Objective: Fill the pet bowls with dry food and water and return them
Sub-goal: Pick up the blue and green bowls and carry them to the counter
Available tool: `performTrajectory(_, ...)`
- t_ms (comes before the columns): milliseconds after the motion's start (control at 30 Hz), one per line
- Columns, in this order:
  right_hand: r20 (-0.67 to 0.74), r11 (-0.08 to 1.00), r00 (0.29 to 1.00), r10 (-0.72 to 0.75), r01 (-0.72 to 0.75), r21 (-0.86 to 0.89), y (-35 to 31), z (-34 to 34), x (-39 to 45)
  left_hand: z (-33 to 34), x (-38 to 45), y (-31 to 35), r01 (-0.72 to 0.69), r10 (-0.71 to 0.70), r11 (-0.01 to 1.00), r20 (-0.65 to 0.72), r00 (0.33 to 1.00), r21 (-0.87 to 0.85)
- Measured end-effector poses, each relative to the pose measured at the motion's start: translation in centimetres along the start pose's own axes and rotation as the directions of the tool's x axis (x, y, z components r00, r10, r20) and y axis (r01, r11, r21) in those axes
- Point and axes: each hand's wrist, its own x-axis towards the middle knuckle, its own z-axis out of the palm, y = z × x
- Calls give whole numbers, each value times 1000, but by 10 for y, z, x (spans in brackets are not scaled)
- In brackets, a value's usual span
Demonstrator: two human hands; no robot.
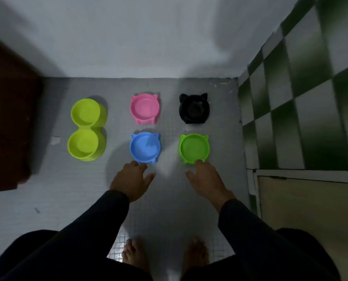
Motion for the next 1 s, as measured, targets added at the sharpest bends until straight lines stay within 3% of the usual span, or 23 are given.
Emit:
performTrajectory(100, -65, 977, 990, 127, -114, 181, 11, 22, 27, 30, 23, -11, 21, -21, 997, -3, 1000, -68)
performTrajectory(233, -15, 845, 928, 372, -332, 419, 22, 43, 62, 59, 56, -23, 54, -54, 988, -1, 999, -146)
performTrajectory(300, -2, 768, 885, 466, -403, 498, 29, 52, 75, 67, 69, -25, 144, -153, 969, -29, 988, -199)
performTrajectory(467, 112, 428, 772, 625, -459, 778, 33, 75, 102, 85, 87, -33, 328, -391, 852, -79, 917, -408)
performTrajectory(567, 184, 238, 757, 627, -411, 880, 32, 82, 109, 91, 95, -38, 383, -483, 766, -69, 873, -517)
performTrajectory(733, 106, 235, 714, 692, -362, 902, 36, 92, 121, 96, 106, -35, 514, -646, 524, 76, 759, -679)
performTrajectory(1000, 5, 314, 677, 736, -348, 883, 43, 95, 129, 107, 120, -51, 531, -671, 504, 79, 737, -681)
